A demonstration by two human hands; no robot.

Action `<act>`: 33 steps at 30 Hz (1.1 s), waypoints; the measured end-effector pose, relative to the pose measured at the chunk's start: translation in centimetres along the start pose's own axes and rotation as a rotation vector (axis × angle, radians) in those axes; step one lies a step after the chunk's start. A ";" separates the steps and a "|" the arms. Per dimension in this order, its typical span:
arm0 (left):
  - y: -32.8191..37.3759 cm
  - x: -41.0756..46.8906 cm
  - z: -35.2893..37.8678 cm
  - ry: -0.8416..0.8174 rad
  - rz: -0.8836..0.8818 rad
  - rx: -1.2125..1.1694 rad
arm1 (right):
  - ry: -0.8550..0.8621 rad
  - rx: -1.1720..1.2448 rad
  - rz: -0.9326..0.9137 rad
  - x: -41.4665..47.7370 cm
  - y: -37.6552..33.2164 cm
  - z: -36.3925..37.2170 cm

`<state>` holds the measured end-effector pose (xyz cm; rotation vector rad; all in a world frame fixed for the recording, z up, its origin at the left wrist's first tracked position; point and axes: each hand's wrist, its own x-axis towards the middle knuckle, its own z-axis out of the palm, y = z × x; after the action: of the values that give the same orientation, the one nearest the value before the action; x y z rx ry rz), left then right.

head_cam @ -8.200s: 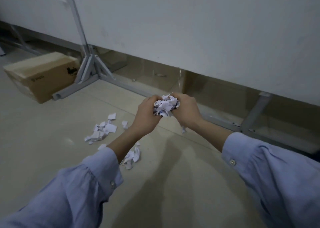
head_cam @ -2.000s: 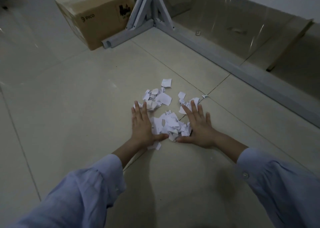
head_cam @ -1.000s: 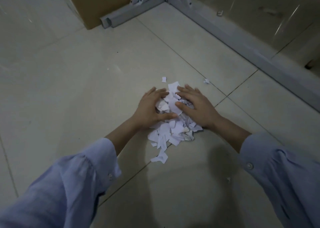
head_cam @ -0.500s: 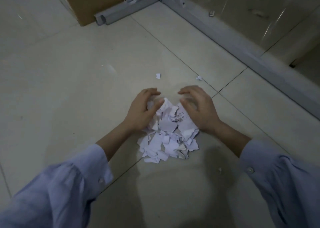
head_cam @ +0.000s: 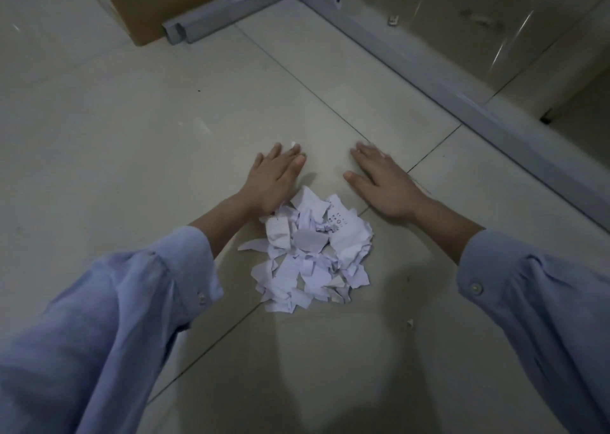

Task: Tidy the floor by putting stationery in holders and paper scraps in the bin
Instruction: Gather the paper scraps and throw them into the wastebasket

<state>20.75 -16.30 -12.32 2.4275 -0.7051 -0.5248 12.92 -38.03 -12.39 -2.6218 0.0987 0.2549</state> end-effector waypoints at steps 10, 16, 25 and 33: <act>-0.8 -5.3 -0.9 -0.144 0.072 -0.154 | -0.080 0.232 -0.179 -4.8 -2.1 1.8; -0.5 -8.6 -0.5 -0.213 0.118 -0.098 | -0.262 0.143 -0.221 -7.9 -3.3 1.2; -2.2 -11.3 1.1 -0.247 0.272 0.192 | -0.316 0.008 -0.301 -10.7 -3.3 1.3; -2.7 -12.3 1.3 -0.224 0.223 0.280 | -0.275 -0.101 -0.276 -11.6 -2.4 2.2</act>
<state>11.38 -7.71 -12.44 2.5214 -1.2005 -0.6497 1.48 -34.57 -10.84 -2.6302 -0.3751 0.5288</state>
